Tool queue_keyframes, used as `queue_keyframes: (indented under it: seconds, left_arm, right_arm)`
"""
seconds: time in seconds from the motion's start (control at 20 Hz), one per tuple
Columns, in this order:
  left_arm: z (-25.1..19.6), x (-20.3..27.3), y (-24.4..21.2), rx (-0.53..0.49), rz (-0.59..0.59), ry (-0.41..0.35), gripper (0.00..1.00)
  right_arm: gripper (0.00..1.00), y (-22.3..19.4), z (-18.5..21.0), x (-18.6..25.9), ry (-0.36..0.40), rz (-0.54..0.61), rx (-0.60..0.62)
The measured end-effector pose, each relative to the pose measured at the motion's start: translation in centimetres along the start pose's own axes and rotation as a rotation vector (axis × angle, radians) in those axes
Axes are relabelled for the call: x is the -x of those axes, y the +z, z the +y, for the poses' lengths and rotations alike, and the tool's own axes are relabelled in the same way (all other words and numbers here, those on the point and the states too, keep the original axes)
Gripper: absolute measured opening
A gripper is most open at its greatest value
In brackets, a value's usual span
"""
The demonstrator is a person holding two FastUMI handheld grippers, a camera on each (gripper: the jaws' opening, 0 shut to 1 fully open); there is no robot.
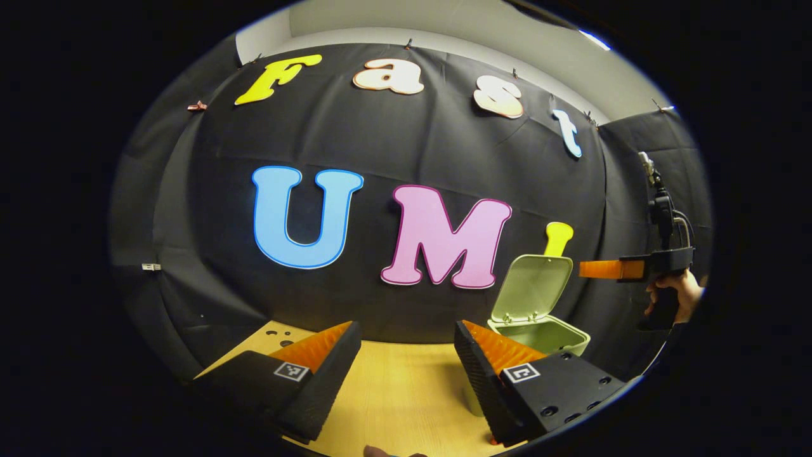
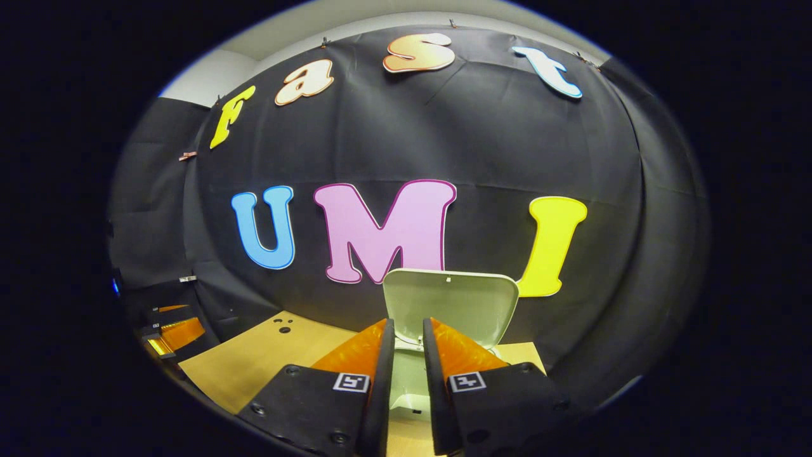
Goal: Press the lid of the desktop garbage bin to open it, pick up the crumpled paper on the desktop and throw it into the bin, then pick up the pop can on the desktop and drop it into the bin, and finally close the garbage bin lid.
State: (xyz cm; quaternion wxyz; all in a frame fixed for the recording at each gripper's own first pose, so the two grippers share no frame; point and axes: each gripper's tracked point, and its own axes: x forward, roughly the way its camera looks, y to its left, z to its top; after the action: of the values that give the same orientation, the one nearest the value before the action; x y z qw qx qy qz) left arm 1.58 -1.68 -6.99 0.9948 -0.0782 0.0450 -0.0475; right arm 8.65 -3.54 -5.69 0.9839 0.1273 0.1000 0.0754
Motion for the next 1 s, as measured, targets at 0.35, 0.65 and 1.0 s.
queue_keyframes:
  seconds: [0.35,0.65,1.0]
  left_arm:
    - [0.6,0.9,-3.7,-0.043,0.07,-0.002,0.94]
    - [0.7,2.0,-9.1,-0.097,0.173,-0.013,0.94]
    - [0.2,3.8,-18.8,-0.127,0.387,-0.046,0.94]
  right_arm:
    - [0.66,-1.1,1.5,1.8,0.029,-0.01,0.005]
    - [0.73,-2.8,2.8,2.8,0.053,0.02,0.052]
    - [0.77,-4.3,2.4,4.4,0.023,0.065,0.028]
